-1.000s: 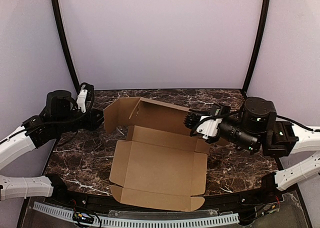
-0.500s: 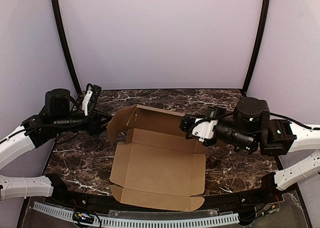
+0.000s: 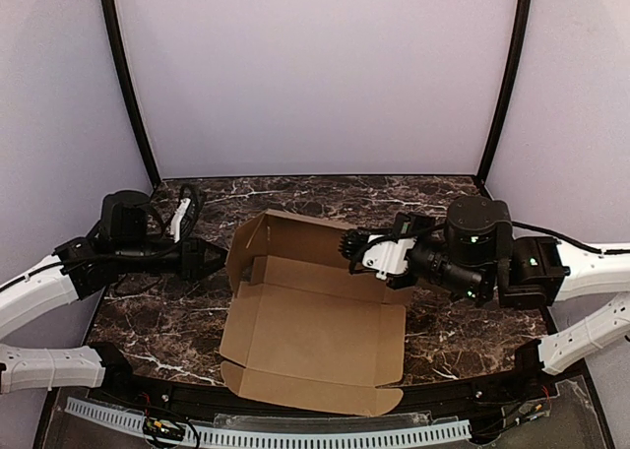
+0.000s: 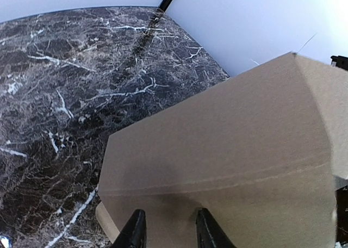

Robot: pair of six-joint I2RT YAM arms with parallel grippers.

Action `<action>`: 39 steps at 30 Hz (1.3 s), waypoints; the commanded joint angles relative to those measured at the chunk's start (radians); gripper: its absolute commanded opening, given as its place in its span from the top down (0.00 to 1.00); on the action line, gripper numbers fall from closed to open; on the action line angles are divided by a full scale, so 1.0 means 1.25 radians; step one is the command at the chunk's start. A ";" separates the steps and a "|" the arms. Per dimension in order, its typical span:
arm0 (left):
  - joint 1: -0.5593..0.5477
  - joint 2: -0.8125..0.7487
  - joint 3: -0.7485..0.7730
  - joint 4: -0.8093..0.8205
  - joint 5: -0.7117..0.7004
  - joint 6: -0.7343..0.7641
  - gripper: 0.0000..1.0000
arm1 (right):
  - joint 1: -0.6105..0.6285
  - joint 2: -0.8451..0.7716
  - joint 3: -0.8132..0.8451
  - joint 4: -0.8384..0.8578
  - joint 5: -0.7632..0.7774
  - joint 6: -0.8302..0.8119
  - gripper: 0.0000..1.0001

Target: Fold the paper box

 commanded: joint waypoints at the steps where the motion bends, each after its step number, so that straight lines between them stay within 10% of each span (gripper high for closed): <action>1: 0.003 0.003 -0.067 0.079 0.025 -0.091 0.70 | 0.009 0.005 0.033 0.059 0.003 0.030 1.00; 39: 0.003 0.167 -0.315 0.452 0.024 -0.106 0.75 | 0.007 0.278 -0.103 0.127 0.085 0.042 1.00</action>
